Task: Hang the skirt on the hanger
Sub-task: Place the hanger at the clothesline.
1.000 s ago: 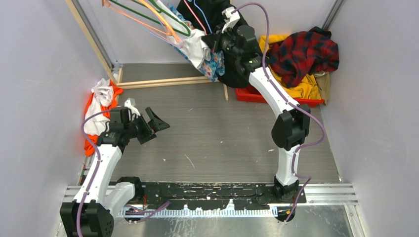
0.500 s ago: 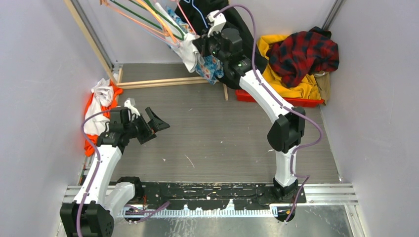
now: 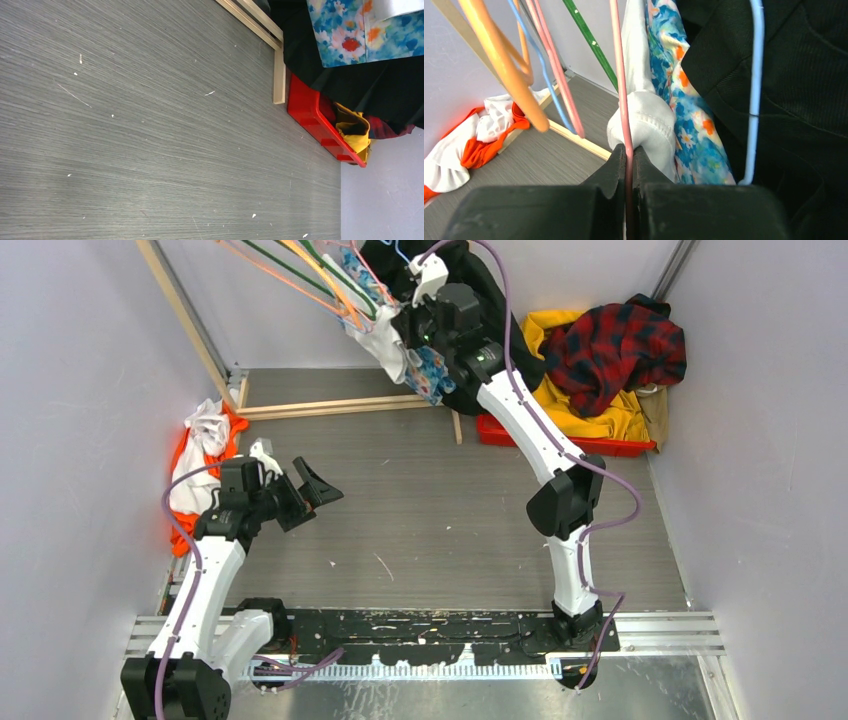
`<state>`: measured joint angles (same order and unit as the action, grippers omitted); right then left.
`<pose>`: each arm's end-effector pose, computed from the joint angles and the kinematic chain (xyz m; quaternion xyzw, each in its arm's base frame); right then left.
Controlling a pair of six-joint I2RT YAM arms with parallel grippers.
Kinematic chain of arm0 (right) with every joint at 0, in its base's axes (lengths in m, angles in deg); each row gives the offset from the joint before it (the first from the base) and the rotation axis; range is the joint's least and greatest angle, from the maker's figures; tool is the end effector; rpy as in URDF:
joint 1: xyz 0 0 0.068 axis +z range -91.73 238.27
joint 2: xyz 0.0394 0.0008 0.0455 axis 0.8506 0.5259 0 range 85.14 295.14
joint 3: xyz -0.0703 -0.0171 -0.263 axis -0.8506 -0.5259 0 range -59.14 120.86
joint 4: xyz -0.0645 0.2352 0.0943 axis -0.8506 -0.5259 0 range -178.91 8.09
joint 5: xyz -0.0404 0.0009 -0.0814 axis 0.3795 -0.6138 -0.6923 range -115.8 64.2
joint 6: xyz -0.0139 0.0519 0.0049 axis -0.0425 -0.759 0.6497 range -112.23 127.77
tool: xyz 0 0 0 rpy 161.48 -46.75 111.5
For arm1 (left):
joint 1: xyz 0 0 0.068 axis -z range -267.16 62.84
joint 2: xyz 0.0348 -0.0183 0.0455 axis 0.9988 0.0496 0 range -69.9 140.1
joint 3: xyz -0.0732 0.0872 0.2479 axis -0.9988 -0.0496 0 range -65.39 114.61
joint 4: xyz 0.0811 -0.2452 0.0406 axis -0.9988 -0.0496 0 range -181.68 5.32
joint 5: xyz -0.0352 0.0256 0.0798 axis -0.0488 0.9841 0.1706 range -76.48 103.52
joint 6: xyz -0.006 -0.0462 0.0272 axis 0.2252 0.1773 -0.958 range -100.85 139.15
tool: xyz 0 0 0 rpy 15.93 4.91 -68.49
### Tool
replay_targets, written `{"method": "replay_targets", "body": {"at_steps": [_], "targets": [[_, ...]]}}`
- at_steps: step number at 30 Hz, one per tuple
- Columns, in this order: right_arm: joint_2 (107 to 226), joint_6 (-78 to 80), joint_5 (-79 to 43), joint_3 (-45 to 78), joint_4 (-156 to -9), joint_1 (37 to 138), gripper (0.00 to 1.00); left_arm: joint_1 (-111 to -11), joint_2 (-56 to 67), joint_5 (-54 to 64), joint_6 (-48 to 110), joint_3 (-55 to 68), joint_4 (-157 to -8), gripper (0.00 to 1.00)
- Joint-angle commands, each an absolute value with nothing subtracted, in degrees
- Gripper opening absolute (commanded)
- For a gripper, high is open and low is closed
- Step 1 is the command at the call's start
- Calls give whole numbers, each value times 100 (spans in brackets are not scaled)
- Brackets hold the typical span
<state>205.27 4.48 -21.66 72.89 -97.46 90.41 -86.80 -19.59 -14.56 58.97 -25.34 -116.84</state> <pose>0.4129 0.2625 0.4440 -0.2055 0.6997 0.2331 0.6434 0.1809 -0.0178 0.2610 -0.2076 0.8686 -0.3428 0.2914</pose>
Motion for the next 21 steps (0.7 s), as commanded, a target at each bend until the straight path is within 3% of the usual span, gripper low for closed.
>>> {"method": "replay_targets", "body": {"at_steps": [1,9,12,14,21], "targets": [[20362,531,-2235,7360,-9283,9027,1,-8707,-2042,-1538,5793,-2376,-11670,100],[20334,455,-2252,7257,-9397,8995,3,-8707,-2061,-1505,5775,-2348,-11711,100],[20146,296,-2143,6932,-9285,8910,13,-8703,-2047,-1522,5782,-2347,-11696,100],[20044,147,-1988,6770,-9280,8824,32,-8707,-2027,-1514,5774,-2351,-11693,100],[19580,-186,-1640,6281,-9293,8653,47,-8707,-2123,-1496,5799,-2424,-11696,100]]}}
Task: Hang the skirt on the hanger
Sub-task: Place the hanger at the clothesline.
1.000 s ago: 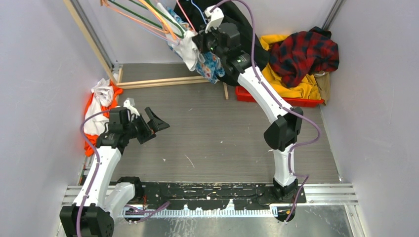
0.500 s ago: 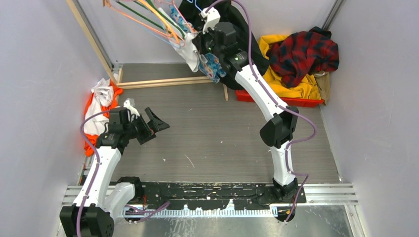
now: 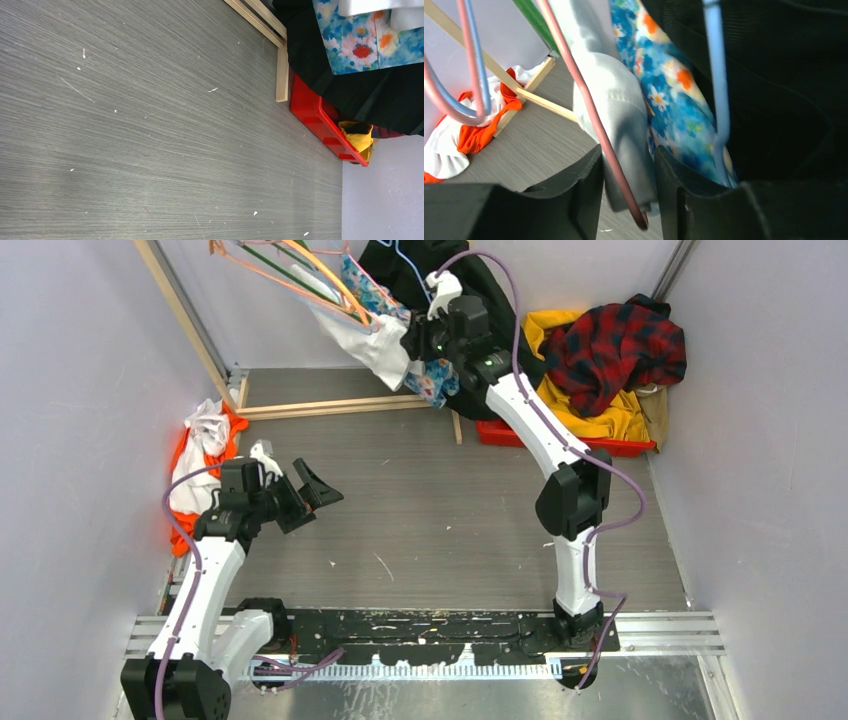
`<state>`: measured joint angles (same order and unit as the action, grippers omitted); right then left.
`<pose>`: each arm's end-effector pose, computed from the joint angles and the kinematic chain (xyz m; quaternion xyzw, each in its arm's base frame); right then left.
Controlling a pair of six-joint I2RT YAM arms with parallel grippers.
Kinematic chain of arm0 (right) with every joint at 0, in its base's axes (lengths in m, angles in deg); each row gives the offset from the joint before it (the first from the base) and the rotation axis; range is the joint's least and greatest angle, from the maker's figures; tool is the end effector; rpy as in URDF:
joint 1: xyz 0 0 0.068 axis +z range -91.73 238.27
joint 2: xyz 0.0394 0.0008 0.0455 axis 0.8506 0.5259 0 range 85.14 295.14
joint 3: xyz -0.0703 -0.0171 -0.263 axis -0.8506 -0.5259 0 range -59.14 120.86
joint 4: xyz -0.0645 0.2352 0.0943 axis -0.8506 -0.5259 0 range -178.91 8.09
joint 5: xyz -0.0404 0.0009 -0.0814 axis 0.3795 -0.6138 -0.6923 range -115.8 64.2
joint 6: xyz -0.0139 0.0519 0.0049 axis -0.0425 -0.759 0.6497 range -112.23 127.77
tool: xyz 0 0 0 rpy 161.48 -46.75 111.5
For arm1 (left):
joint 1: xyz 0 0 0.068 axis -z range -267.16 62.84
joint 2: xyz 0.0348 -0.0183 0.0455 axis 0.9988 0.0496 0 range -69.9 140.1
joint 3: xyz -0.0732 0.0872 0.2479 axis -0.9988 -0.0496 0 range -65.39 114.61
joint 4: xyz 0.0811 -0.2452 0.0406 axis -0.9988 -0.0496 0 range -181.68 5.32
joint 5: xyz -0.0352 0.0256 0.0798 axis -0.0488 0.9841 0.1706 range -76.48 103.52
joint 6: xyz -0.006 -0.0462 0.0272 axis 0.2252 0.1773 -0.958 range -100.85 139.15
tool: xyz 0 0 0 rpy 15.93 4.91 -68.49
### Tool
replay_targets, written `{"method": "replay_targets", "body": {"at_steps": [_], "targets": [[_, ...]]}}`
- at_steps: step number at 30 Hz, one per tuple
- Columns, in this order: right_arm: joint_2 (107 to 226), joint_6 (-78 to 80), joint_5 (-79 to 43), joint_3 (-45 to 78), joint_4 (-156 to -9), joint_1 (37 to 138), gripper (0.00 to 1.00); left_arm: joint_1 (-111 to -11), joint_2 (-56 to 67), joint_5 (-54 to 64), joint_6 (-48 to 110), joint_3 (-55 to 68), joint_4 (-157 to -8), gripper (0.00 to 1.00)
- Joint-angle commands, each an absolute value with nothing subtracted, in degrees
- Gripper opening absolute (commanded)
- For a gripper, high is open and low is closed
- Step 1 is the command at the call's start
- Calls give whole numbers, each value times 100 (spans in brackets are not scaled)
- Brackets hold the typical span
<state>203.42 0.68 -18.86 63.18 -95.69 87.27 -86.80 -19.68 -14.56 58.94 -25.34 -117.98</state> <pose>0.4292 0.2428 0.4045 -0.1833 0.7419 0.2432 0.5974 0.1792 -0.0178 0.2597 -0.2105 0.8713 -0.3408 0.2835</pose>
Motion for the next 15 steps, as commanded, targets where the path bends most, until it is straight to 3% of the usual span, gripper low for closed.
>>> {"method": "replay_targets", "body": {"at_steps": [1,12,15], "targets": [[19512,-213,-1620,6242,-9337,8649,48,-8703,-2134,-1504,5800,-2426,-11706,100],[18669,-394,-1629,5189,-9269,8649,59,-8707,-2336,-1529,5822,-2521,-11742,100],[18355,-412,-1770,4845,-9289,8641,70,-8707,-2392,-1537,5835,-2532,-11740,100]]}}
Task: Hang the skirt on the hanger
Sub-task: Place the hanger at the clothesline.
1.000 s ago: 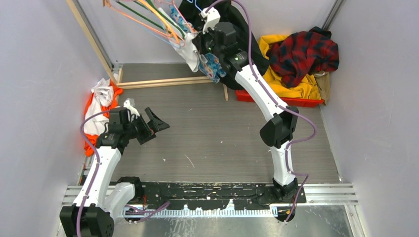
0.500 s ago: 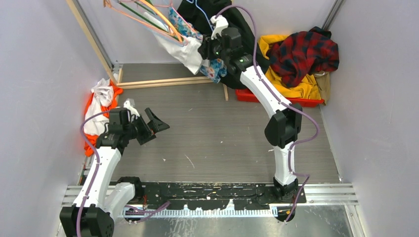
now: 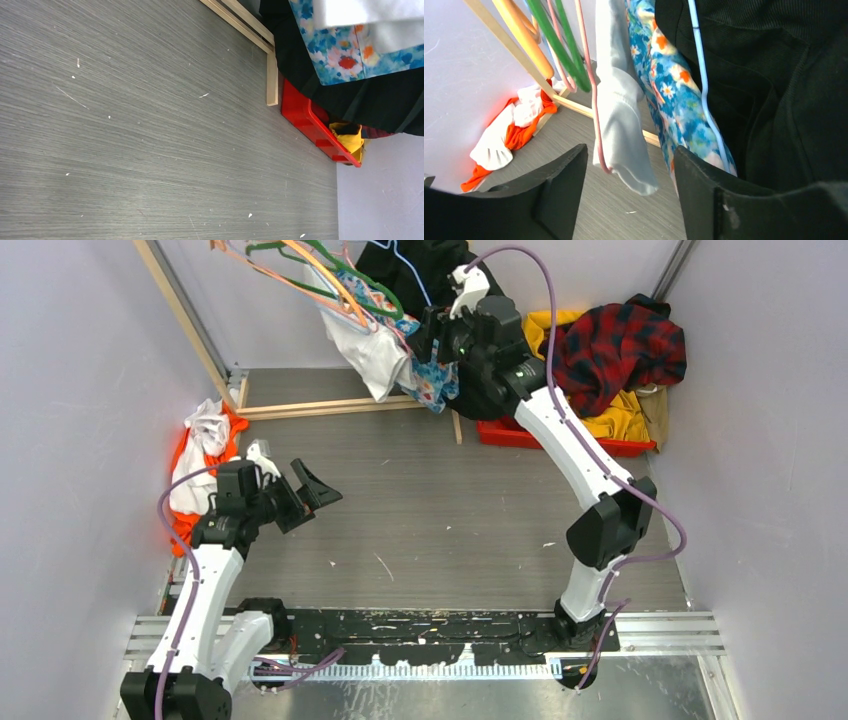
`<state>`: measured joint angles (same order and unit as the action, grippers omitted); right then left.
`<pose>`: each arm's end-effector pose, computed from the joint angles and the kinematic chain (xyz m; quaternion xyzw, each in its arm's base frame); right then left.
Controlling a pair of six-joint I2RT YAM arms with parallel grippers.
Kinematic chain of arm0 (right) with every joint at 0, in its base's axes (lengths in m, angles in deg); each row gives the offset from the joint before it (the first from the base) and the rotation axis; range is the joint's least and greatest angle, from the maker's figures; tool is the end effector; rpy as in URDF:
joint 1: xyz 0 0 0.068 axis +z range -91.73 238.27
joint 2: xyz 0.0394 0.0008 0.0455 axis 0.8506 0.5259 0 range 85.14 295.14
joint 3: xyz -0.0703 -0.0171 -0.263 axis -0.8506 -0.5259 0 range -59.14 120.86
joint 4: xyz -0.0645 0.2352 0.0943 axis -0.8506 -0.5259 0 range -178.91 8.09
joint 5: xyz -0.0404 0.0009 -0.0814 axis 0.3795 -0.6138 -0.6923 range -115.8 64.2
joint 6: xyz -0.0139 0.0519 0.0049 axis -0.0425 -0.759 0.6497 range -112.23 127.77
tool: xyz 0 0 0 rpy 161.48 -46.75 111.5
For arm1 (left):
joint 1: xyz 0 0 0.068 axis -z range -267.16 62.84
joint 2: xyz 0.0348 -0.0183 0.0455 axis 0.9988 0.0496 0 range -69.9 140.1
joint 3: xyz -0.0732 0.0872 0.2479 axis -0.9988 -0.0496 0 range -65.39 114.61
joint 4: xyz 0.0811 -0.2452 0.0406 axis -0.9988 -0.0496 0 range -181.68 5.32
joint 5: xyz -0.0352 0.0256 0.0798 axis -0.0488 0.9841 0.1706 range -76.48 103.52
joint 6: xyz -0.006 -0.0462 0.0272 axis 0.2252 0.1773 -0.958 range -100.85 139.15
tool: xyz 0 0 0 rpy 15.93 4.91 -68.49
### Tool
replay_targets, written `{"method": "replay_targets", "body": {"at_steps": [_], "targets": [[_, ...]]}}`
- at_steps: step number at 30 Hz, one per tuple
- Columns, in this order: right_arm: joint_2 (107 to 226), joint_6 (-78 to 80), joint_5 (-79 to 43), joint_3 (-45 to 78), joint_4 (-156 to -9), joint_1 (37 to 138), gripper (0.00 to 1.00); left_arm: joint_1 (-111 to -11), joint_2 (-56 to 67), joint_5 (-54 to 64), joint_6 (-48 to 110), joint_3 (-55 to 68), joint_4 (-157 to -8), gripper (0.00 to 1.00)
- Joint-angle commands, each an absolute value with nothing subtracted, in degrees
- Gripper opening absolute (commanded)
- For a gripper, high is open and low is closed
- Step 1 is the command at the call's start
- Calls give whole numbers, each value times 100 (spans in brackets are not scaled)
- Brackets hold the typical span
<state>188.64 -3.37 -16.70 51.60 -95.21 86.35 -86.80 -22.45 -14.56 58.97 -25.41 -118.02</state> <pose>0.3730 0.2054 0.4490 -0.1616 0.7253 0.2792 0.6082 0.1718 -0.0178 0.2668 -0.2028 0.8644 -0.3458 0.3035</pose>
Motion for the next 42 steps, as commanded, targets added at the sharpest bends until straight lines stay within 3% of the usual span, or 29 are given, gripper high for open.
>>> {"method": "replay_targets", "body": {"at_steps": [1,5,10,18,25,31,35,42], "targets": [[18264,-421,-1807,4726,-9297,8629,72,-8702,-2393,-1537,5835,-2524,-11744,100],[17886,-523,-1919,4304,-9454,8559,80,-8705,-2408,-1577,5844,-2506,-11718,100],[17229,-579,-2184,3579,-9641,8531,100,-8705,-2391,-1631,5853,-2476,-11629,100],[16094,-686,-2538,2324,-9813,8526,100,-8705,-2250,-1583,5789,-2378,-11276,100],[15358,-587,-3658,1334,-9665,8470,100,-8707,-1822,-1009,5321,-1963,-10952,99],[14944,-1007,-3284,594,-9250,7592,100,-8699,-1160,-915,5322,-1606,-10048,99],[14647,-1581,-3289,-156,-8665,6818,100,-8718,-902,65,5043,-1371,-9865,100],[14197,-1736,-4204,-1561,-7606,6266,100,-8802,-612,728,4125,-1857,-8753,100]]}}
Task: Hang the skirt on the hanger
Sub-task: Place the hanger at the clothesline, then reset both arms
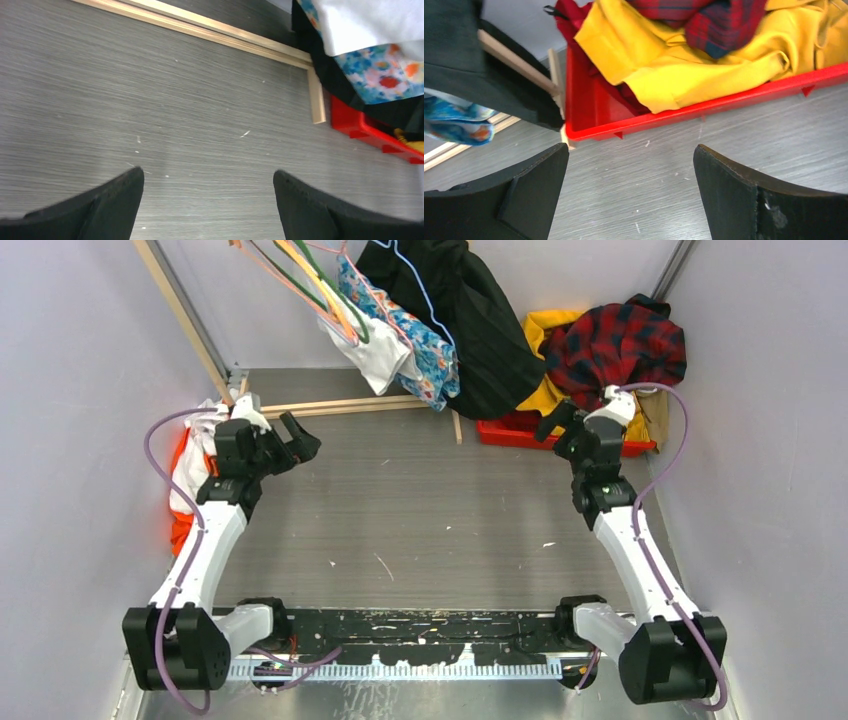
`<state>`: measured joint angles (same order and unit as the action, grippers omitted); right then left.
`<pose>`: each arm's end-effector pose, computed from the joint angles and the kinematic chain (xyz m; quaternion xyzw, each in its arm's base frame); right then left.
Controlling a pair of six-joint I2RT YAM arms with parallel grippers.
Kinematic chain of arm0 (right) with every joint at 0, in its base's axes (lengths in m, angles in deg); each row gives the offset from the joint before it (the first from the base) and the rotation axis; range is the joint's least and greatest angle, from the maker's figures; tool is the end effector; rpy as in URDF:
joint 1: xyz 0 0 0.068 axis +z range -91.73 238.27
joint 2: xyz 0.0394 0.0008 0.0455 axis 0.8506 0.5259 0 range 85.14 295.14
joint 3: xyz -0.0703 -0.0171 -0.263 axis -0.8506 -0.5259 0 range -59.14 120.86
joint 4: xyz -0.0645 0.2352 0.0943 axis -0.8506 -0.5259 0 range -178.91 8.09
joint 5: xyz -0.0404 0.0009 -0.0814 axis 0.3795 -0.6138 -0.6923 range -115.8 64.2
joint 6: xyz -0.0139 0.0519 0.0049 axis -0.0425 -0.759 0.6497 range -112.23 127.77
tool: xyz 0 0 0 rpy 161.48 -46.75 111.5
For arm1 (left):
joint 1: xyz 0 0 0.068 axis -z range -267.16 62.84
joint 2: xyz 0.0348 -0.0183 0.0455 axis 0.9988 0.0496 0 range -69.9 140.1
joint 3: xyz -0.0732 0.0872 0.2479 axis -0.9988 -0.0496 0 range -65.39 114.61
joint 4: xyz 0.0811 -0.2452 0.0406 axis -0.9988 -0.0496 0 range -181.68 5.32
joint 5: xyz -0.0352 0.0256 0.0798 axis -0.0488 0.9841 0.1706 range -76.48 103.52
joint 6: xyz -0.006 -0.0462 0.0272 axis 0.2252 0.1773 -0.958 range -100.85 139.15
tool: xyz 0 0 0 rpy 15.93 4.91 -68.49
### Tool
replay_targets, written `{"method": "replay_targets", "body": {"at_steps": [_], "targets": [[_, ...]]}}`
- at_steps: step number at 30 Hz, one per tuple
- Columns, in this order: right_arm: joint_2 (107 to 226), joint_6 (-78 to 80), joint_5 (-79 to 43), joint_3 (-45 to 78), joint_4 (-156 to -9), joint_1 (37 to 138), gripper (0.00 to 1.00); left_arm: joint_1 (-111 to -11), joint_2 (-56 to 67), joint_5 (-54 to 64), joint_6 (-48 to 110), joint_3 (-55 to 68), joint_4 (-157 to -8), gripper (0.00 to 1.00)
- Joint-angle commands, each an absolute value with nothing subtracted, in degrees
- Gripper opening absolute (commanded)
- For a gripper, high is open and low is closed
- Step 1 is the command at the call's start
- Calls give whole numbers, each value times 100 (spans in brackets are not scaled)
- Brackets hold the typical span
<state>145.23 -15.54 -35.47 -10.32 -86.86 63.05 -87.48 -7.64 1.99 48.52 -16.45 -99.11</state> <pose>0.2449 0.0145 0.3228 0.1782 0.7784 0.0797 0.5966 0.2457 -0.0057 0.2985 -0.1681 0.8365 -0.2122 0.4764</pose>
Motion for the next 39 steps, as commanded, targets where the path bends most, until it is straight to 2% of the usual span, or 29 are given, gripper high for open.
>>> {"method": "replay_targets", "body": {"at_steps": [1,8,13,14,15,21,28,31,39], "targets": [[14122,-1709,-4447,-1824,-7326,6267,100,-8808,-559,761,3925,-2008,-8442,99],[13758,-1355,-5857,-3406,-6126,6260,100,-8909,600,1220,3264,-2337,-7483,99],[13942,-793,-6457,-4335,-4608,6250,100,-9056,1184,1054,2916,-2666,-6481,99],[14052,-740,-6507,-4396,-4465,6243,100,-9081,1296,898,2838,-2768,-6123,99],[14174,-775,-6539,-4415,-4358,6232,100,-9141,1365,724,2804,-2651,-6361,99],[15310,-678,-6465,-4452,-3438,6232,100,-9305,1558,685,2869,-2609,-5918,99],[15725,-558,-6485,-4227,-3556,6222,100,-9321,1588,748,2900,-2832,-5206,99],[16033,-634,-6622,-4615,-2667,6223,100,-9339,1631,780,2934,-2798,-5206,99],[16860,-365,-6250,-4737,-1691,6218,100,-9362,1432,770,2909,-3022,-5060,99]]}}
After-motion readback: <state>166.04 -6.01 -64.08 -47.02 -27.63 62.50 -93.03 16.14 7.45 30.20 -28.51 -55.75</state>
